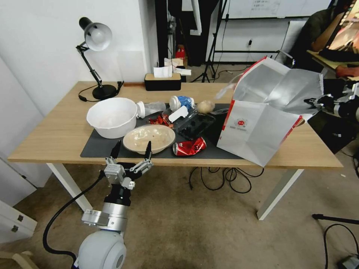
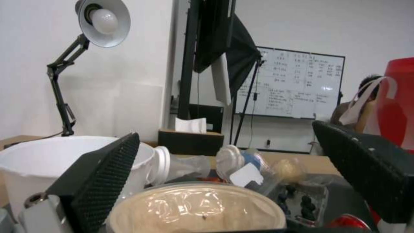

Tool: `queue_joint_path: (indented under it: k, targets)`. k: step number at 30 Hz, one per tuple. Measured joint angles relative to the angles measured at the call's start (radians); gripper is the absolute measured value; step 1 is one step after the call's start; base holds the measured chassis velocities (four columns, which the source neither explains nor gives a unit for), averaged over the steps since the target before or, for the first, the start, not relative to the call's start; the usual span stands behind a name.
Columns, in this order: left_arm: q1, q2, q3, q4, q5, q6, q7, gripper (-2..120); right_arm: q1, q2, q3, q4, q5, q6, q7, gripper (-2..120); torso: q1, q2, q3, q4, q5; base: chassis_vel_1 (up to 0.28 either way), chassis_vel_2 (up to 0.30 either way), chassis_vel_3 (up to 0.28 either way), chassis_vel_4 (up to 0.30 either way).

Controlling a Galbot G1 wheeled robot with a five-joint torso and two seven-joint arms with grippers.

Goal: Pick up the food delivery bag from the floor and place it on the table.

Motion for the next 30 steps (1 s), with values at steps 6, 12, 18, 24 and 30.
queue_joint_path:
  k: [6,12,18,24,30]
  targets:
    - [0.005,-0.005,0.006,-0.008,-0.002,0.001,0.003,100,0.014,0.0,-0.023,0.0,-0.041,0.019,-0.012,27,0.0,0.0,0.0,0.0001,-0.0001,0.0,0.0,0.0,0.0]
    - [0.008,-0.008,0.004,-0.011,-0.002,0.002,0.003,100,0.015,-0.003,-0.023,-0.001,-0.046,0.022,-0.011,45,0.0,0.0,0.0,0.0,0.0,0.0,0.0,0.0,0.0]
    - [0.014,-0.008,0.0,-0.015,0.004,0.002,0.003,100,0.004,-0.005,0.003,0.025,-0.121,0.055,-0.033,69,0.0,0.0,0.0,0.0001,0.0,0.0,0.0,0.0,0.0]
    - [0.018,-0.01,-0.002,-0.023,0.008,0.001,0.002,100,-0.049,0.001,0.051,0.095,-0.21,0.145,-0.054,92,0.0,0.0,0.0,0.0,-0.0001,0.0,0.0,0.0,0.0]
    - [0.021,-0.01,-0.004,-0.028,0.01,0.0,0.001,100,-0.087,0.009,0.076,0.149,-0.283,0.228,-0.053,100,0.0,0.0,0.0,0.0,-0.0001,0.0,0.0,0.0,0.0]
